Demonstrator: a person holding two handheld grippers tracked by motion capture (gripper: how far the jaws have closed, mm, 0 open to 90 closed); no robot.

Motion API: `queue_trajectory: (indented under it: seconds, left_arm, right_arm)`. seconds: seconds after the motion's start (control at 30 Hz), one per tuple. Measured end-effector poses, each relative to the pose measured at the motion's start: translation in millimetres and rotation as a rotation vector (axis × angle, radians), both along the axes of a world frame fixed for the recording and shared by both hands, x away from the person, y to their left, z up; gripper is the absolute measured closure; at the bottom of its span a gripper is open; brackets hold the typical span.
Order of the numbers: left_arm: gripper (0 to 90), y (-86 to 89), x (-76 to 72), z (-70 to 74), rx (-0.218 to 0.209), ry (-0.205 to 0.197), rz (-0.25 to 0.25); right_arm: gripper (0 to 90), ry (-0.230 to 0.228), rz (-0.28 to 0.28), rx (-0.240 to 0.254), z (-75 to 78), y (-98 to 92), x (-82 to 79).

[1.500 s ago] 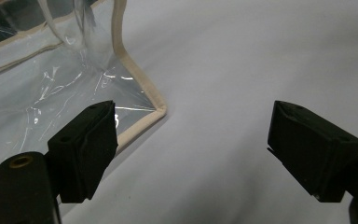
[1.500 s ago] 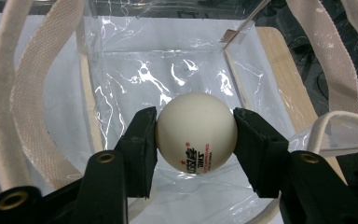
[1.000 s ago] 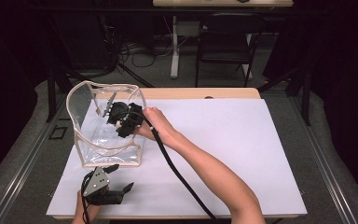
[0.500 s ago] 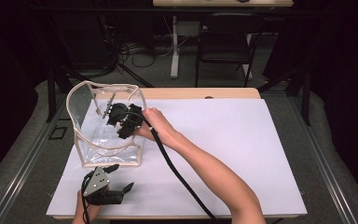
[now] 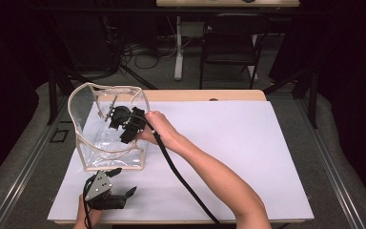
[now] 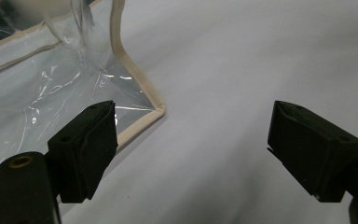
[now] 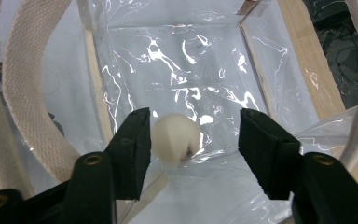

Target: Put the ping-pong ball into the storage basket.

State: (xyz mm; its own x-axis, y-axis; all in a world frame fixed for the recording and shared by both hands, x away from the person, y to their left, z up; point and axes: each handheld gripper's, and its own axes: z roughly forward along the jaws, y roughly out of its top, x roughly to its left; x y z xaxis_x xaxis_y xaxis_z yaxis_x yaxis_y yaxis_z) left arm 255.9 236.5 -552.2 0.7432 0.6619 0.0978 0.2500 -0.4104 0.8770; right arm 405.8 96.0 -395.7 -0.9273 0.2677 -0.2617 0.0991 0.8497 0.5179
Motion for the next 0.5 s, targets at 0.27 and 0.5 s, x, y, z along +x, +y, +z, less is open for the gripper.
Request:
queue_trajectory:
  seconds: [0.27, 0.5]
  left_arm:
    - [16.3, 0.0, 0.5, 0.0, 0.003, 0.001, -0.002]
    - [16.3, -1.1, 1.5, 0.2, 0.005, 0.003, -0.001]
  right_arm:
    - [25.1, 0.018, -0.036, 0.060, 5.5, -8.9, 2.7]
    - [15.4, 0.024, -0.033, 0.128, 14.5, -22.1, 2.3]
